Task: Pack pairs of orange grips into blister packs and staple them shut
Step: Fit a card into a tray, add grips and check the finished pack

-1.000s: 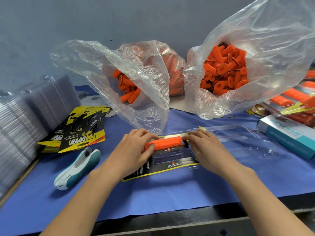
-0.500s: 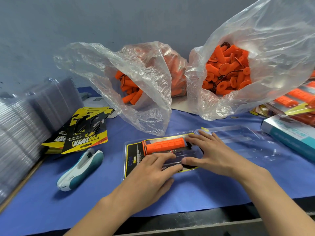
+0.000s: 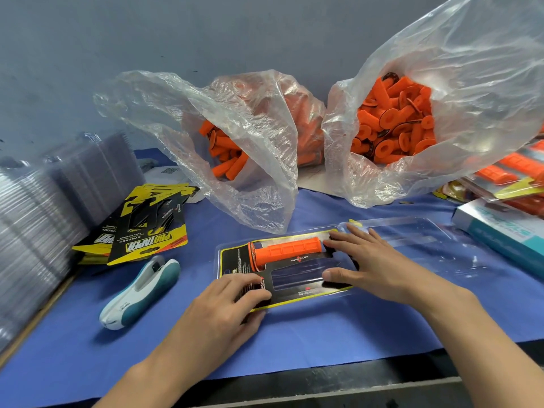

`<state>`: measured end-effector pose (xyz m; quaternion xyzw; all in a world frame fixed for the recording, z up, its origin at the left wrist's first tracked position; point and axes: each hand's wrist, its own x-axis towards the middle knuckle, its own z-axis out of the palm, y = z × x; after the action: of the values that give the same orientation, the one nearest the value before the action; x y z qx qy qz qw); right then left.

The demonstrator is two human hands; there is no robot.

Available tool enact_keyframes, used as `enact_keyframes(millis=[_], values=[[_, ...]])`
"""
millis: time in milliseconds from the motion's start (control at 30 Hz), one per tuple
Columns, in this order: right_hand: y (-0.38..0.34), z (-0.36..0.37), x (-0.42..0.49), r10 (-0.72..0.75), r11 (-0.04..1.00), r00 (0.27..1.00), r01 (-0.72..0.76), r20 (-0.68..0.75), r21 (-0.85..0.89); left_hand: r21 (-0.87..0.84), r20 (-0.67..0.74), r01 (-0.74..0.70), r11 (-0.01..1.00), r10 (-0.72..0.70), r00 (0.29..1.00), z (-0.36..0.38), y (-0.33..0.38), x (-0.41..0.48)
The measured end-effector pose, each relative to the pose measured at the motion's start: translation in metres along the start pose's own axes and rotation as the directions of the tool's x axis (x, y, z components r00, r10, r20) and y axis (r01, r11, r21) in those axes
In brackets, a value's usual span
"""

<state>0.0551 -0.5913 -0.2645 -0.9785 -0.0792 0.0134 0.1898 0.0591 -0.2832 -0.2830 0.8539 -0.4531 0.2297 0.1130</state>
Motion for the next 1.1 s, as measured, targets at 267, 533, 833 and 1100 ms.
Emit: enact_keyframes(millis=[267,533,833,1100], values=[[0.005,-0.01,-0.006,0.002,0.999,1.0,-0.002,0.009,0.04,0.002,0.036,-0.07,0.998,0.07,0.997,-0.005,-0.013,-0.004],[-0.016,-0.033,0.007,0.041,0.966,0.973,0.02,-0.229,0.259,-0.178,-0.26,0.197,0.964,-0.239,0.936,-0.048,-0.033,0.06],[-0.015,-0.047,0.047,0.156,0.934,0.927,-0.025,-0.342,0.357,-0.408,-0.294,0.02,0.913,-0.153,0.943,-0.047,0.0,0.219],[0.024,-0.048,0.054,0.389,0.806,0.842,-0.115,-0.373,0.581,-0.344,0.235,0.232,0.91,-0.155,0.959,0.071,0.032,0.363]])
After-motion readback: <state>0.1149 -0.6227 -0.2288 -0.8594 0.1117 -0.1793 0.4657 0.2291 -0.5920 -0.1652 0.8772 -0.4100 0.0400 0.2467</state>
